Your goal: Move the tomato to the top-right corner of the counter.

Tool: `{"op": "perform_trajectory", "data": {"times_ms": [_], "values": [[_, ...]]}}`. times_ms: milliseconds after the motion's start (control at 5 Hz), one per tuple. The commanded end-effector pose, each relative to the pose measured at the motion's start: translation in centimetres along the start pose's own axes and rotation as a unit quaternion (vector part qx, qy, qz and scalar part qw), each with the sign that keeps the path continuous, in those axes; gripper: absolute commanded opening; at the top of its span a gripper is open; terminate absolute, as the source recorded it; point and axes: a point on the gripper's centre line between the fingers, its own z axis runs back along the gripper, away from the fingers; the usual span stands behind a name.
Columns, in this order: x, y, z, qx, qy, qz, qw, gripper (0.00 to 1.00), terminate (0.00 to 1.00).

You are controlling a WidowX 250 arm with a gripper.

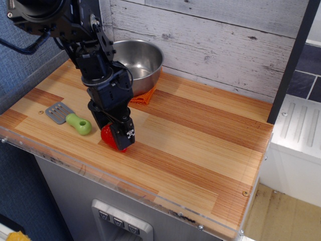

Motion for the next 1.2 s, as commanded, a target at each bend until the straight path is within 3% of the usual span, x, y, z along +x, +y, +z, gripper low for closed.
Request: {"op": "perform_trajectory", "data": {"times_ms": [0, 200, 600, 1000], "values": [[0.4, 1.1, 1.4, 0.007, -0.02, -0.011, 0.9997, 0.0, 0.0], [2.0, 0.9, 2.7, 0.005, -0.066, -0.025, 0.9975, 0.0, 0.0], [7.0, -0.8, 3.5, -0.001, -0.112, -0.055, 0.9922, 0.0, 0.0], [12.4, -3.2, 1.8, -0.012, -0.128, -0.096, 0.9869, 0.0, 0.0]]}}
